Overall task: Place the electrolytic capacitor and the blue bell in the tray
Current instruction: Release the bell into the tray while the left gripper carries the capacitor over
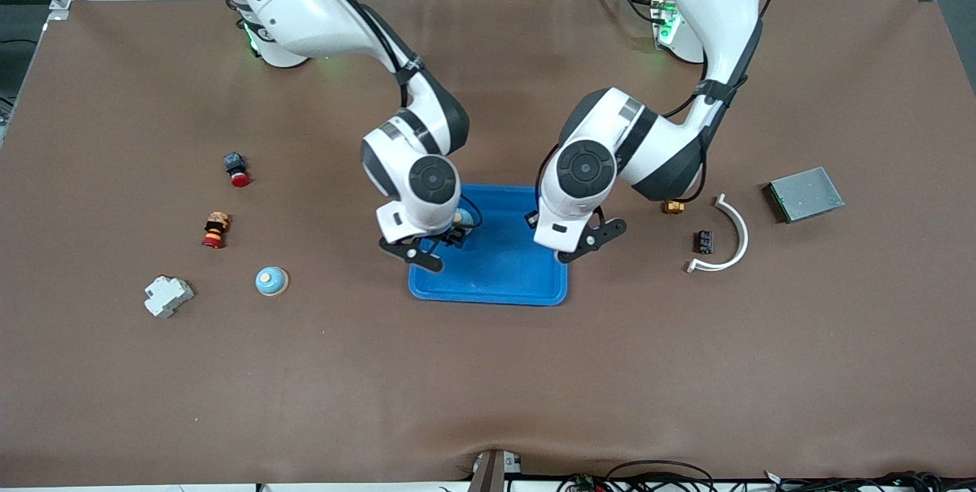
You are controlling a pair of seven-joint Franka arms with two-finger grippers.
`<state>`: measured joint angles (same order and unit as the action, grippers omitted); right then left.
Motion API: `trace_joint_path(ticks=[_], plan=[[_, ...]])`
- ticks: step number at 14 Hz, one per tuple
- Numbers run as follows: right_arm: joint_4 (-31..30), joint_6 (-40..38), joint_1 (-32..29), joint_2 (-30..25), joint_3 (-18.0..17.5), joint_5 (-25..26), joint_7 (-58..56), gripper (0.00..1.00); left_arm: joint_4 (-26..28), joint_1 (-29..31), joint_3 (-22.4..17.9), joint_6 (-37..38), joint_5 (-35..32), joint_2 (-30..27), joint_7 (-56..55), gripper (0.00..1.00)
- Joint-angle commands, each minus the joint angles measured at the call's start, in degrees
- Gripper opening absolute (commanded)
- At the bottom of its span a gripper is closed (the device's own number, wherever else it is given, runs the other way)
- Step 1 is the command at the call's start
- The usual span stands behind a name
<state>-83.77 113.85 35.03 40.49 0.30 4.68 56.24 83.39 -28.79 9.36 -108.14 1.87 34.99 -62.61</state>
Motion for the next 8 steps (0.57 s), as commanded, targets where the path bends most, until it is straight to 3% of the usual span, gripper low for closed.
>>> trace_joint_path(ticks=[1, 6, 8], plan=[[-4.01, -2.05, -5.31, -6.29, -1.0, 0.86, -9.45, 1.0, -0.43, -0.21, 0.66, -2.41, 0.77, 2.1, 2.57, 0.0], [-10.69, -0.83, -13.92, -12.88, -1.0, 0.86, -26.14, 1.0, -0.43, -2.67, 0.31, -8.13, 0.24, 6.4, 2.05, 0.0], [-16.12, 4.33, -18.66, -15.78, -1.0, 0.86, -34.48, 1.0, -0.43, -3.03, 0.04, -8.84, 0.15, 7.63, 2.22, 0.0]])
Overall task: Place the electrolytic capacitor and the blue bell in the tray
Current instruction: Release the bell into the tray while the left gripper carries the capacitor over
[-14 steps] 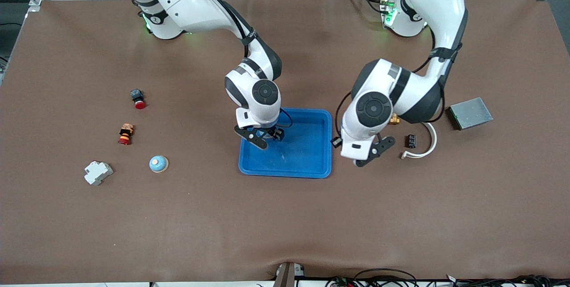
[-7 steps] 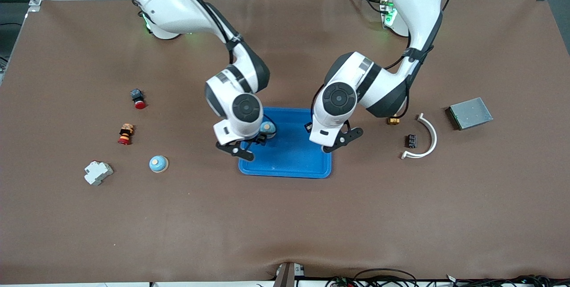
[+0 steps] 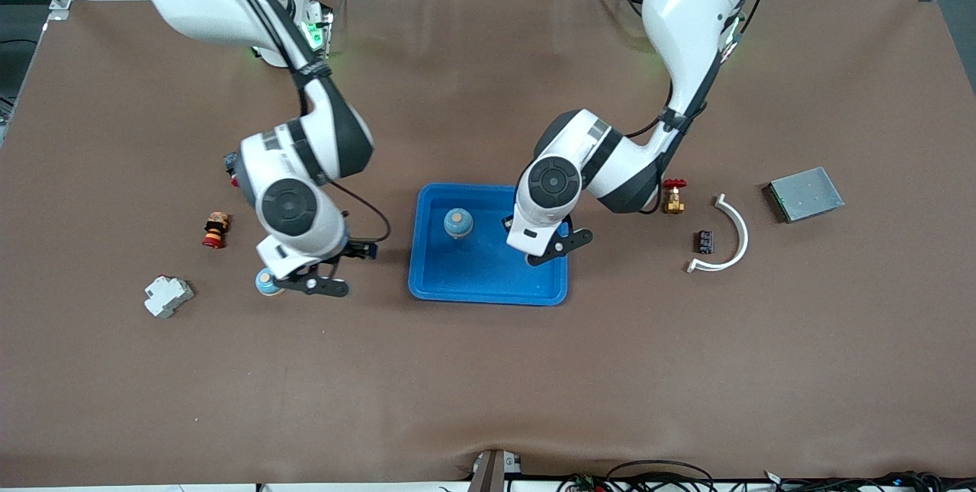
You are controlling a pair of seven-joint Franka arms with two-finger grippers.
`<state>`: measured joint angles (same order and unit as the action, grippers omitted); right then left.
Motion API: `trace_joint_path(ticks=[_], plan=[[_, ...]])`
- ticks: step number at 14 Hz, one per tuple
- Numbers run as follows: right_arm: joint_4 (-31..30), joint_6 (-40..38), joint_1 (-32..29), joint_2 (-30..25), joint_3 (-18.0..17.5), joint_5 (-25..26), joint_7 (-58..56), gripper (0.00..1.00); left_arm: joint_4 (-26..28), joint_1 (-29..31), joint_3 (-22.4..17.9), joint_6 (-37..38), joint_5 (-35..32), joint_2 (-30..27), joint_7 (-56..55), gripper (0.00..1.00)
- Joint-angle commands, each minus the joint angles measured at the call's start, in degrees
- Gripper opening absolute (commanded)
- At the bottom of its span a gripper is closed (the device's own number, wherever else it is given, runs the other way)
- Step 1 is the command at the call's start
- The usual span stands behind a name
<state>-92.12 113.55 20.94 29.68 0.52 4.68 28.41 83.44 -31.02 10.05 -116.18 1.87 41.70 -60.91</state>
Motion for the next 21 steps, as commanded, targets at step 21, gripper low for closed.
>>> trace_joint_path(ticks=[21], plan=[[-20.82, 35.16, -18.74, 0.2, -1.48, 0.15, -28.94, 1.0, 2.52, -2.91, -0.82, -1.15, -2.75, 4.26, -1.84, 0.0]])
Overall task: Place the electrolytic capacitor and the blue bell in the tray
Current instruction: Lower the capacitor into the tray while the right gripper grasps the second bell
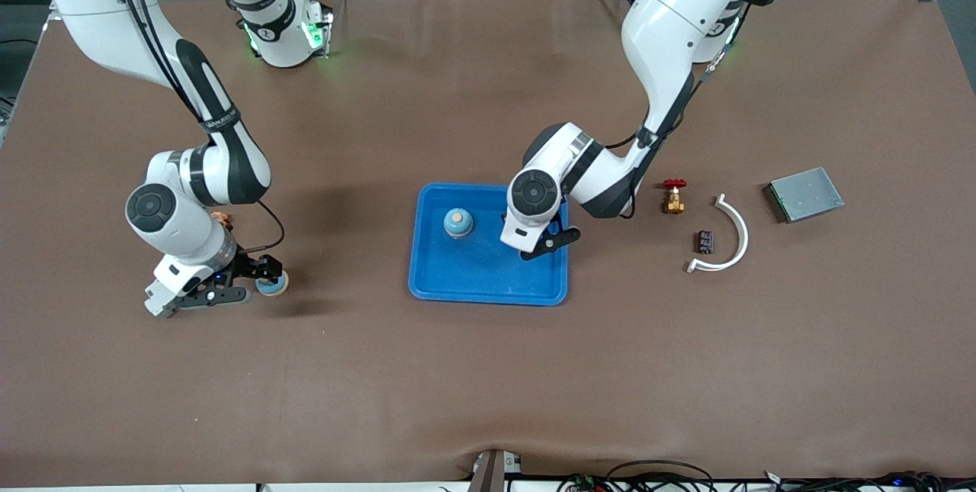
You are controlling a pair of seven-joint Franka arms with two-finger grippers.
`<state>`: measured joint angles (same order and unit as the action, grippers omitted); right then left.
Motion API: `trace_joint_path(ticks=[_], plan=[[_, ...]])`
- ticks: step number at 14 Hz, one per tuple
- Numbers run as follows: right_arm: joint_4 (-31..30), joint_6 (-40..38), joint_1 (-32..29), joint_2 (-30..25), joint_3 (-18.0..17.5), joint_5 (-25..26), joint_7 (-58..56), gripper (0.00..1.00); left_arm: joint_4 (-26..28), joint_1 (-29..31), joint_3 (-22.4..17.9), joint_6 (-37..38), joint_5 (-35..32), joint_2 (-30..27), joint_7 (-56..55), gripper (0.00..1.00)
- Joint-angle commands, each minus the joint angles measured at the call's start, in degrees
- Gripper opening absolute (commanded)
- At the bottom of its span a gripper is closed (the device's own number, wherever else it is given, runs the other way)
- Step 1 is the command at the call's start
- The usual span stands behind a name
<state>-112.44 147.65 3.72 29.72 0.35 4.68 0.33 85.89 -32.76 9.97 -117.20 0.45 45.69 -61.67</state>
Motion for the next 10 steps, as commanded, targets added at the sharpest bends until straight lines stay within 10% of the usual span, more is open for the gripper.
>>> trace_joint_path(ticks=[1, 5, 6, 7, 10], plan=[[-0.5, 1.76, -1.53, 1.04, -1.4, 0.07, -0.77, 1.0, 0.07, -1.25, -0.83, -0.05, -1.33, 0.27, -1.08, 0.0], [-0.94, 2.91, -1.44, 2.27, -1.58, -1.25, -0.6, 1.0, 0.15, -1.17, -0.92, 0.13, -1.77, 0.27, -1.08, 0.16], [-0.94, 2.91, -1.44, 2.71, -1.58, -1.25, -0.6, 1.0, 0.07, -1.17, -0.92, 0.13, -1.77, 0.19, -1.43, 0.39], [-0.94, 2.91, -1.44, 2.8, -1.58, -1.25, -0.6, 1.0, -0.02, -1.17, -0.92, 0.13, -2.21, 0.1, -2.39, 0.98], [-0.94, 2.91, -1.18, 3.42, -1.58, -2.65, -0.6, 1.0, -0.63, -1.43, -1.0, 1.52, -6.67, -0.87, -5.65, 1.0]])
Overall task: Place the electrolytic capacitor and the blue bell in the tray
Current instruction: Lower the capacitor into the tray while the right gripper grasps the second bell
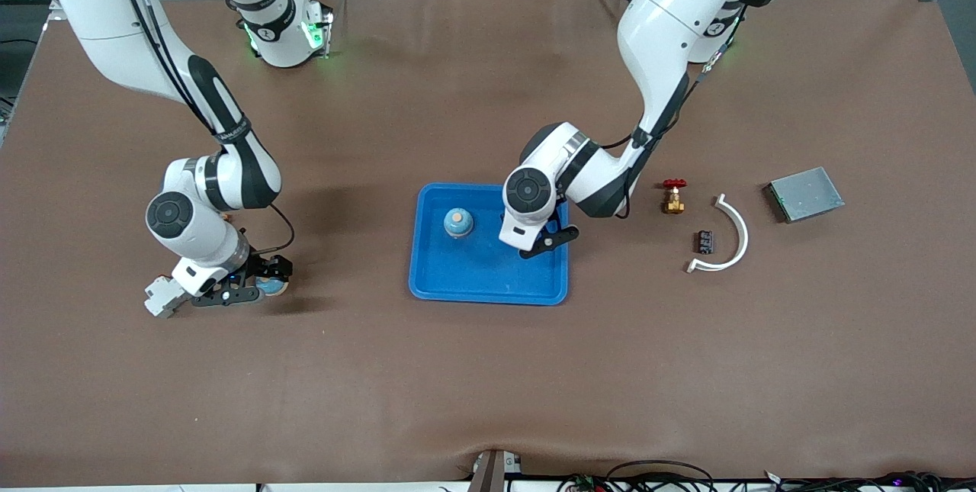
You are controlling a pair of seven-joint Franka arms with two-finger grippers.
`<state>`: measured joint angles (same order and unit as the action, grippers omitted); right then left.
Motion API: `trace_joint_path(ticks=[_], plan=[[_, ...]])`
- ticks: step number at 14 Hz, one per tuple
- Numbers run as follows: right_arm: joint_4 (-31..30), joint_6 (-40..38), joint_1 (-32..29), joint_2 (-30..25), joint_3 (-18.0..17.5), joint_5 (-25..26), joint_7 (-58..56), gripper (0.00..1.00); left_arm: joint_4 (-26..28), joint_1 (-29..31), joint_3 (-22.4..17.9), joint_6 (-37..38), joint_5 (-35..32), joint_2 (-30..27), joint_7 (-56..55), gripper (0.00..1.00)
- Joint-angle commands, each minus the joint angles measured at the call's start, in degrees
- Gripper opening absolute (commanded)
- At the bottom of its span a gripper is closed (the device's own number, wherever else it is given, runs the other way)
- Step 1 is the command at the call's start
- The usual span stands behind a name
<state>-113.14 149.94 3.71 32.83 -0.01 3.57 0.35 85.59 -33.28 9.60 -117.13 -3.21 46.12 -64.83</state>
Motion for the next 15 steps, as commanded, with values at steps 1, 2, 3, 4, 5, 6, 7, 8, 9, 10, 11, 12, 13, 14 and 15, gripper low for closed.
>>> trace_joint_path(ticks=[1, 2, 3, 4, 5, 6, 7, 8, 9, 10, 11, 12, 13, 14, 15], plan=[[-0.23, 0.62, -1.16, 0.39, -1.31, -1.72, -0.61, 1.0, -0.86, -1.35, -0.46, 3.55, -5.2, -2.43, -2.58, 1.0], [-0.23, 0.62, -1.07, 0.48, -1.48, -1.81, -0.61, 1.0, -1.73, -0.83, -0.46, 5.23, -5.92, -3.83, -2.24, 1.0], [-0.15, 0.62, -0.98, 0.57, -1.48, -1.81, -0.44, 1.0, -1.83, 0.22, -0.46, 7.07, -6.19, -5.24, -1.27, 1.0], [-0.15, 0.62, -0.9, 0.57, -1.57, -1.81, -0.26, 1.0, -1.83, 1.62, -0.46, 9.18, -6.36, -7.51, 1.43, 1.0], [0.03, 0.62, -0.9, 0.65, -1.57, -1.9, -0.17, 1.0, -1.74, 2.94, -0.37, 11.2, -6.28, -9.36, 5.72, 1.0], [0.29, 0.62, -0.9, 1.18, -1.66, -1.9, -0.17, 1.0, -1.65, 4.17, -0.37, 12.79, -6.1, -11.12, 9.33, 1.0], [0.29, 0.62, -0.81, 1.36, -1.66, -1.9, -0.17, 0.94, -1.65, 5.58, -0.37, 14.11, -6.19, -12.44, 12.07, 1.0], [0.29, 0.53, -0.72, 1.36, -1.66, -1.9, -0.17, 0.59, -1.57, 6.63, -0.37, 15.34, -6.19, -13.76, 14.62, 1.0], [0.29, 0.53, -0.81, 1.36, -1.66, -1.9, -0.09, 0.16, -1.48, 7.86, -0.37, 16.57, -6.19, -14.82, 17.51, 1.0], [0.29, 0.53, -0.81, 1.36, -1.75, -1.9, 0.09, 0.0, -1.39, 9.53, -0.28, 17.63, -6.1, -16.22, 21.2, 1.0], [0.38, 0.44, -0.72, 1.36, -1.75, -2.42, 0.53, 0.0, -1.39, 11.11, -0.11, 18.42, -5.84, -17.11, 24.63, 1.0], [0.56, 0.01, -0.63, 1.1, -1.75, -2.69, 0.97, 0.0, -1.3, 12.52, -0.11, 19.04, -5.75, -18.25, 27.19, 1.0], [0.64, -0.17, -0.2, 0.75, -1.75, -2.69, 1.58, 0.0, -1.13, 14.36, -0.11, 19.31, -5.75, -19.13, 30.08, 1.0], [0.91, -0.17, 0.07, 0.39, -1.75, -2.69, 2.54, 0.0, -0.95, 16.38, -0.02, 19.48, -5.66, -19.92, 33.94, 1.0], [1.34, -0.78, 0.77, 0.39, -1.92, -2.69, 3.86, 0.0, -0.25, 18.31, -0.02, 19.48, -5.75, -20.8, 37.63, 1.0]])
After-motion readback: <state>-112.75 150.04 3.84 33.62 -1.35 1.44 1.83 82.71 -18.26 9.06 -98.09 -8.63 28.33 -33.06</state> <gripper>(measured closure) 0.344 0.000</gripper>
